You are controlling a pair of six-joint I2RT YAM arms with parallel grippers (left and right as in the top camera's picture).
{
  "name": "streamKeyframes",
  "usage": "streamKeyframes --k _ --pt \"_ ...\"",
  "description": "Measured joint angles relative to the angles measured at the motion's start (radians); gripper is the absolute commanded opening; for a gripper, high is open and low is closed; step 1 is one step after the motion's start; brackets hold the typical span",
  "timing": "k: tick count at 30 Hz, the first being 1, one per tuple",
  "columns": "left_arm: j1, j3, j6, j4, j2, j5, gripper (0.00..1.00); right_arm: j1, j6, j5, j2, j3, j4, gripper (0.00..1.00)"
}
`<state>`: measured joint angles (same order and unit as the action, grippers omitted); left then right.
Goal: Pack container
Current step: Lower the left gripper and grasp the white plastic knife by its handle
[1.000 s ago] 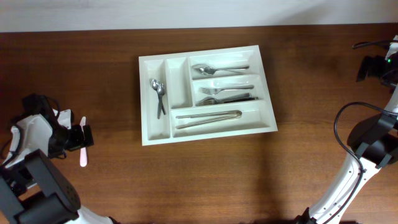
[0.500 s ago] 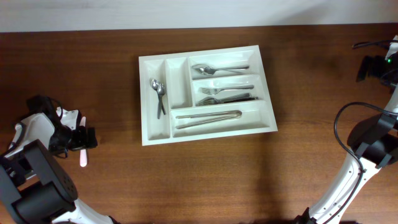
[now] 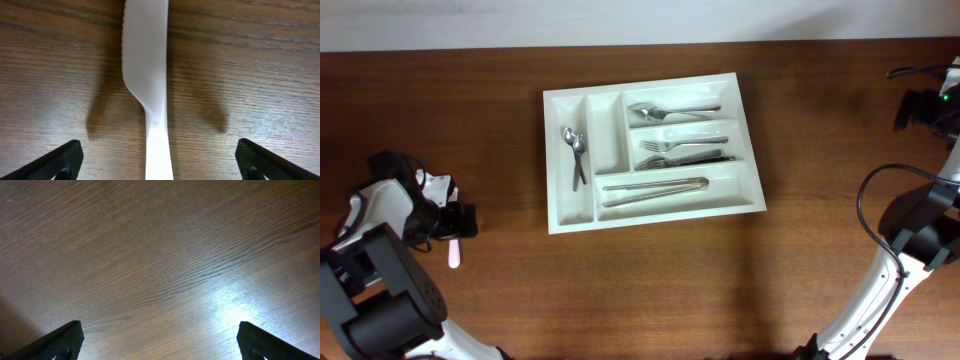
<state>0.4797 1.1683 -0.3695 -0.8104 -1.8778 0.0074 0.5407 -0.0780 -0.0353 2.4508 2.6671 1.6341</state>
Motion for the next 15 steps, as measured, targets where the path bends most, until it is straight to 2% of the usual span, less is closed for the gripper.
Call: streamKeyframes --k 15 --pt "-0.021 0.001 0.03 -0.006 -0.024 -0.065 0.99 0.0 0.0 0.0 0.0 0.0 0.0 0.99"
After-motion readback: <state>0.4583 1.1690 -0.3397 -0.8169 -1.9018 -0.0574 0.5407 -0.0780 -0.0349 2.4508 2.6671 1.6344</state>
